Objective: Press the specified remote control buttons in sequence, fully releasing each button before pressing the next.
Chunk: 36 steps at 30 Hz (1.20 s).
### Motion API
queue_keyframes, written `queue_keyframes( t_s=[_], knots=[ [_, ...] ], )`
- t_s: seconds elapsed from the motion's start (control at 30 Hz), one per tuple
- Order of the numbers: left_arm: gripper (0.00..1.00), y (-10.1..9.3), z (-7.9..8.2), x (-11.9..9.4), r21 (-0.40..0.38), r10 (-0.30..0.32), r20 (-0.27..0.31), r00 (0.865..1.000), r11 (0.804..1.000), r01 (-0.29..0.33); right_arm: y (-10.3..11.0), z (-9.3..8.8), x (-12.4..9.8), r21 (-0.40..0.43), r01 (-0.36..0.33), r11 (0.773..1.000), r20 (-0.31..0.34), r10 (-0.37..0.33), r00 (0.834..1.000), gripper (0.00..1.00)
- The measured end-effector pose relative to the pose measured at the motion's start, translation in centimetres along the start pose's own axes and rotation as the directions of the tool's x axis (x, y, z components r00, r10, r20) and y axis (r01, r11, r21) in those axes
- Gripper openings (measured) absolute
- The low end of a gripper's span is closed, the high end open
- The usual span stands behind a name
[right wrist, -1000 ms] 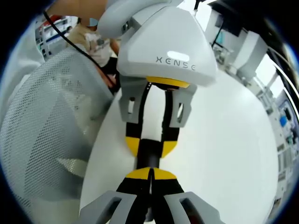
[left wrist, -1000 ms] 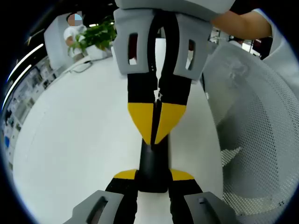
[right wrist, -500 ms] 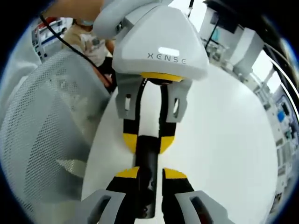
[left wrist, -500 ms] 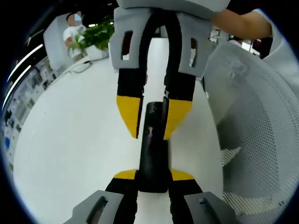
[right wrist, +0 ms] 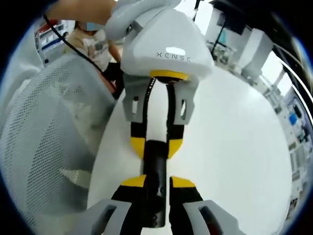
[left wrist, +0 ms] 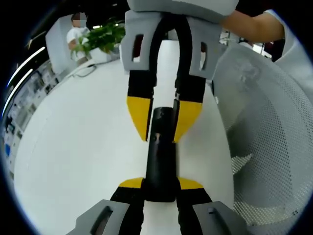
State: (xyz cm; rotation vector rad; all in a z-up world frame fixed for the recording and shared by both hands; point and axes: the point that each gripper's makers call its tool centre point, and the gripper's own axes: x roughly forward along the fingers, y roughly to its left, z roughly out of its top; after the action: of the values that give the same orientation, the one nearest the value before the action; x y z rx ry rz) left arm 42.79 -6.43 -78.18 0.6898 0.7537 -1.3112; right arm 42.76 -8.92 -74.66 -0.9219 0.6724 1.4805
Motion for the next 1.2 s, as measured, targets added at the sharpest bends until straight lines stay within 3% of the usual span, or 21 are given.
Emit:
queue_keyframes(
  t_s=[1.2],
  knots=[
    [0.24, -0.1, 0.1, -0.1, -0.008, -0.004, 0.015, 1.000, 1.000, 0.004, 0.0, -4.9, -2.6, 0.156, 0.047, 0.987, 0.117, -0.066, 0.991, 0.34]
  ],
)
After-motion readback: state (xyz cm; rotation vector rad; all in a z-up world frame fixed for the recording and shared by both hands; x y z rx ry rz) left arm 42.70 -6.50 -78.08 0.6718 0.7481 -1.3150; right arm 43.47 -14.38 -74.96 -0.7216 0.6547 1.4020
